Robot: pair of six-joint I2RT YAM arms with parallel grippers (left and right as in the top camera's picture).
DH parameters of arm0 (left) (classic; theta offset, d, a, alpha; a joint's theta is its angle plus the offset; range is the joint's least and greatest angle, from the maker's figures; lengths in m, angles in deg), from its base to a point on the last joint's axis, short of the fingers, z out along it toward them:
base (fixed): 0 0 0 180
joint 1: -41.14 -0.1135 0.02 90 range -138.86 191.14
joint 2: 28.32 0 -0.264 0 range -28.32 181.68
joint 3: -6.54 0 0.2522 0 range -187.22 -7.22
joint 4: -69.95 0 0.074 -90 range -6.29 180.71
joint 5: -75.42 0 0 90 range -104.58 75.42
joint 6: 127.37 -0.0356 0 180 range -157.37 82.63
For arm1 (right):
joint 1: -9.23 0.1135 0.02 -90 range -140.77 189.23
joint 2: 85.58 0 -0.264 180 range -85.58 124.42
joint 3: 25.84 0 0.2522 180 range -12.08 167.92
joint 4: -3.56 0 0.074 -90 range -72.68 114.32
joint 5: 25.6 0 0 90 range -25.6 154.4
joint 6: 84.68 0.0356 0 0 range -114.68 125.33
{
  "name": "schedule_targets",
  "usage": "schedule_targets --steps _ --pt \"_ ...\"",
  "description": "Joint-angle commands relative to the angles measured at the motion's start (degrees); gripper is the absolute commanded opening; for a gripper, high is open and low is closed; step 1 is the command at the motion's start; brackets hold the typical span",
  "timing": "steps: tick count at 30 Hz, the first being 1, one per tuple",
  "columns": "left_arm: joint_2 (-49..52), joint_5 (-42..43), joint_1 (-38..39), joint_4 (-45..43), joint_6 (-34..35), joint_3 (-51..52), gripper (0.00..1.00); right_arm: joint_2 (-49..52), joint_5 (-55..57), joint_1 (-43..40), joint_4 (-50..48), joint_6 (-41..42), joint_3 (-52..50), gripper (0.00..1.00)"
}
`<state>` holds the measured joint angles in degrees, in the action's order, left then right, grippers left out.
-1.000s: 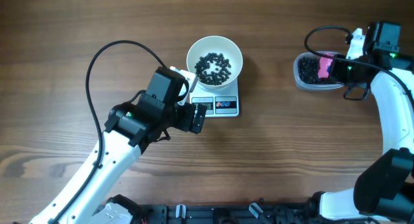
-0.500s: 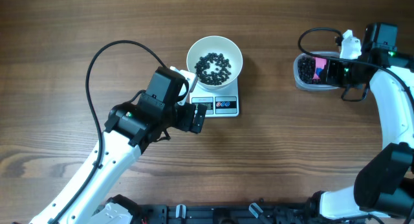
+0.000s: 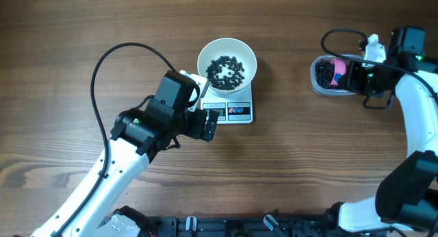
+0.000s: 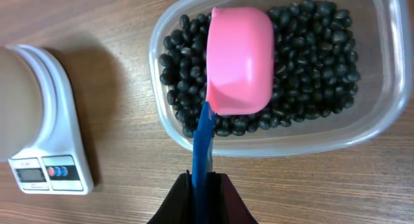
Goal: Scoop item into bowl and weigh 150g on scale
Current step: 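Dip the pink scoop into the black beans with the right gripper, then lift the filled scoop out of the tub with the right gripper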
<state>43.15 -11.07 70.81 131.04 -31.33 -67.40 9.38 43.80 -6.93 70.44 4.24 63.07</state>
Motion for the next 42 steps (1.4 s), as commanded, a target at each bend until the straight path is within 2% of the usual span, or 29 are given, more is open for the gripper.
schedule_targets --steps 1,3,6,28,42 --pt "-0.42 0.5 -0.22 0.02 -1.31 -1.11 1.0 1.16 -10.64 -2.47 0.07 1.46 0.15 0.04" --pt "-0.42 0.5 -0.22 0.02 -1.31 -1.11 1.0 1.18 -16.33 -3.48 0.15 0.87 0.15 0.05" --pt "-0.42 0.5 -0.22 0.02 -1.33 -1.11 1.0 1.18 -18.32 -4.02 0.35 0.9 0.15 0.04" --pt "-0.42 0.5 -0.22 0.02 -1.33 -1.11 1.0 1.2 -13.0 -9.88 0.5 1.16 0.15 0.04" --pt "-0.42 0.5 -0.22 0.0 -1.33 -1.11 1.0 1.2 -24.61 -15.67 1.57 1.09 0.15 0.04"
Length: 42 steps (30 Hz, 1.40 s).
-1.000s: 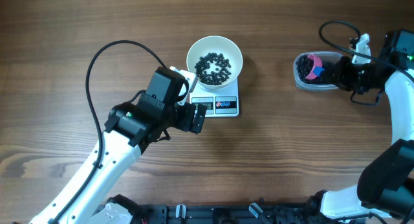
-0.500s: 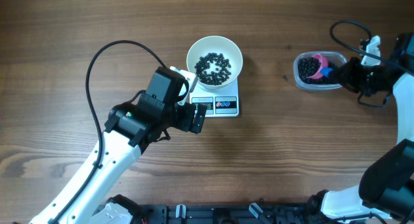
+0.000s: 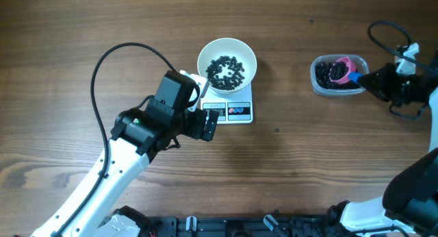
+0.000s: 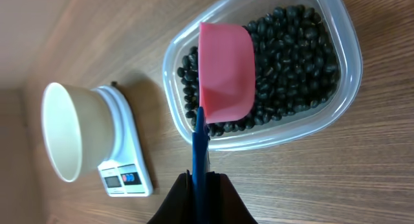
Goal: Scoop item into bowl and weigh 150g on scale
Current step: 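Lift the filled scoop out of the tub with the right gripper, then carry the filled scoop left over the white bowl, right gripper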
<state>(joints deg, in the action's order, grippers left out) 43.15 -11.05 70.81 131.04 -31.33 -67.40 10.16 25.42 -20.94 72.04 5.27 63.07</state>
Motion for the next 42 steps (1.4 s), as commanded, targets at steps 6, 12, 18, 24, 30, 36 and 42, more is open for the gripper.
schedule_targets --steps 6,12,18,24,30,36,42 --pt "-0.42 0.48 -0.22 0.02 -1.33 -1.11 1.0 0.44 -12.96 -4.72 0.39 -0.09 0.15 0.04" --pt "-0.42 0.48 -0.22 0.02 -1.33 -1.11 1.0 0.44 -20.63 -6.03 0.31 -0.17 0.15 0.04" --pt "-0.42 0.48 -0.22 0.02 -1.33 -1.11 1.0 0.42 -27.8 -6.01 0.59 -0.09 0.15 0.04" --pt "-0.42 0.48 -0.22 0.02 -1.33 -1.11 1.0 0.42 -32.11 -5.95 2.78 -0.17 0.15 0.04" --pt "-0.42 0.48 -0.22 0.02 -1.33 -1.11 1.0 0.42 -38.38 -4.42 3.82 -1.42 0.15 0.04" --pt "-0.42 0.48 -0.22 0.02 -1.33 -1.11 1.0 0.42 -43.67 0.55 3.43 -1.05 0.15 0.04" --pt "-0.42 0.48 -0.22 0.02 -1.33 -1.11 1.0 0.42 -43.58 7.98 -2.23 6.99 0.15 0.04"
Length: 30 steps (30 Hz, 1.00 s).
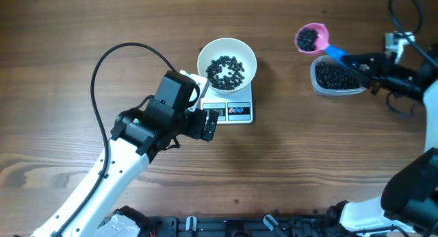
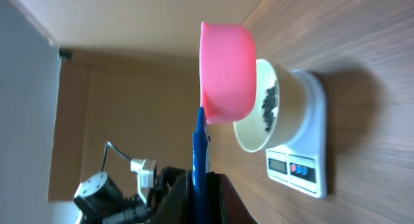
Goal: Scoop item into bowl and weigh 150g on scale
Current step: 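Carry the filled scoop left over the white bowl, right gripper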
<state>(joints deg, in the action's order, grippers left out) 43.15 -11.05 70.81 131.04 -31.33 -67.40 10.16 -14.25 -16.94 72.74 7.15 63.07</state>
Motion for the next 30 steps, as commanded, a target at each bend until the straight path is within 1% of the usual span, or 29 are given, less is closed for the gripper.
schedule_targets --steps 1,5,11,16,18,24,30 --pt "-0.42 0.48 -0.22 0.02 -1.33 -1.11 1.0 0.42 -3.74 5.44 -4.76 7.19 0.15 0.05" --pt "-0.42 0.48 -0.22 0.02 -1.33 -1.11 1.0 0.42 -1.25 10.71 -11.87 14.29 0.15 0.04" --pt "-0.42 0.48 -0.22 0.02 -1.33 -1.11 1.0 0.42 10.36 17.18 -17.33 20.87 0.15 0.04" --pt "-0.42 0.48 -0.22 0.02 -1.33 -1.11 1.0 0.42 13.33 21.92 -21.05 20.85 0.15 0.04" --pt "-0.42 0.48 -0.22 0.02 -1.33 -1.11 1.0 0.42 18.62 24.68 -21.33 20.61 0.15 0.04" --pt "-0.42 0.48 -0.22 0.02 -1.33 -1.11 1.0 0.37 29.59 30.56 -22.01 18.67 0.15 0.04" --pt "-0.42 0.48 -0.22 0.02 -1.33 -1.11 1.0 -0.96 37.09 34.25 -22.86 14.4 0.17 0.04"
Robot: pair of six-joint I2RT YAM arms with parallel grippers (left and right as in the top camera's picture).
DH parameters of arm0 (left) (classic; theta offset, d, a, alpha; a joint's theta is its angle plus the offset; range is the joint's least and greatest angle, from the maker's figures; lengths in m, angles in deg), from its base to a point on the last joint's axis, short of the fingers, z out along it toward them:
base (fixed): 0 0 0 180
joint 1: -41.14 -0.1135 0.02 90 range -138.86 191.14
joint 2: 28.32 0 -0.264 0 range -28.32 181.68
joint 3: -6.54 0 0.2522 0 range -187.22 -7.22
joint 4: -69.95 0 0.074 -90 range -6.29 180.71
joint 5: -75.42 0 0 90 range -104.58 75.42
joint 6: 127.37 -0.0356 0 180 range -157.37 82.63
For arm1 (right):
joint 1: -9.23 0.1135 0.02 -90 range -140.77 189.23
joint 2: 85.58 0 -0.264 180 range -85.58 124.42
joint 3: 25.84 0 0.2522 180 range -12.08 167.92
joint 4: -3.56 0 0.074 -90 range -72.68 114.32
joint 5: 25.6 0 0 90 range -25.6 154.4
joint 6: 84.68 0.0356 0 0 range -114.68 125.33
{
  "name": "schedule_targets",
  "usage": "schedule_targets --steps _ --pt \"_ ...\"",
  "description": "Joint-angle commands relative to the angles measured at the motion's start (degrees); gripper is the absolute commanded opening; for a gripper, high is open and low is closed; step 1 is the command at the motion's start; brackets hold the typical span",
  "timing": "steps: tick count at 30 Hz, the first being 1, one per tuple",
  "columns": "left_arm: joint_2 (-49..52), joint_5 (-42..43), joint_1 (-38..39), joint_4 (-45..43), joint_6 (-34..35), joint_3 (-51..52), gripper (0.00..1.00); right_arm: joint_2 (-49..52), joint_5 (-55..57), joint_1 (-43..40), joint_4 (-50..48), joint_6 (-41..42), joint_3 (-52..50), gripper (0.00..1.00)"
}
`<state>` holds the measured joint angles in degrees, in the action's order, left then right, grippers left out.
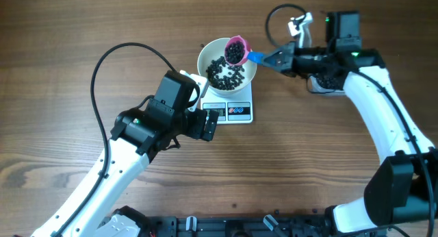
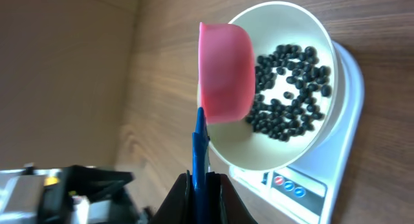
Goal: Scoop item into bowl and weigh 150g on scale
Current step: 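Carry the filled scoop left over the white bowl, right gripper, then tip the scoop to pour beans into the white bowl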
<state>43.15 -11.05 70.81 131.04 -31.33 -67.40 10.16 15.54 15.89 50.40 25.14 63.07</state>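
A white bowl holding black beans stands on the white scale. My right gripper is shut on the blue handle of a pink scoop. The scoop carries beans and hangs over the bowl's right rim. In the right wrist view the scoop shows its pink outside in front of the bowl and its beans, with the handle clamped between the jaws. My left gripper sits at the scale's front left corner; its jaws are not readable.
The clear bean container lies at the right, mostly hidden under my right arm. A black cable loops over the table left of the bowl. The scale's display and buttons face the front edge.
My right gripper has moved left with the loaded scoop, from above the table beside the bean container to over the bowl's right rim. The left arm has not moved.
The scoop first lay mouth-down on the beans in the container, held by my right gripper. Then it stood tilted in the beans with the wrist turned. Then it was lifted out full beside the container. Now it hangs over the bowl.
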Motion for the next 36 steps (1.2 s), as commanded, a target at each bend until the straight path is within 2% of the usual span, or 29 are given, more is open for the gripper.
schedule_targets --steps 1,9,12,15,24,36 --pt "-0.42 0.48 -0.22 0.02 -1.33 -1.11 1.0 -1.29 8.13 1.84 -0.57 -4.48 0.17 0.04" --pt "-0.42 0.48 -0.22 0.02 -1.33 -1.11 1.0 -4.37 15.34 5.49 -1.9 -14.05 0.17 0.04" --pt "-0.42 0.48 -0.22 0.02 -1.33 -1.11 1.0 -5.46 23.65 8.72 -2.86 -18.36 0.17 0.04" --pt "-0.42 0.48 -0.22 0.02 -1.33 -1.11 1.0 -5.99 30.88 11.13 -3.54 -18.78 0.17 0.04" --pt "-0.42 0.48 -0.22 0.02 -1.33 -1.11 1.0 -5.99 41.2 15.34 -4.98 -21.46 0.17 0.04" --pt "-0.42 0.48 -0.22 0.02 -1.33 -1.11 1.0 -5.99 41.81 16.06 -5.22 -28.04 0.17 0.04"
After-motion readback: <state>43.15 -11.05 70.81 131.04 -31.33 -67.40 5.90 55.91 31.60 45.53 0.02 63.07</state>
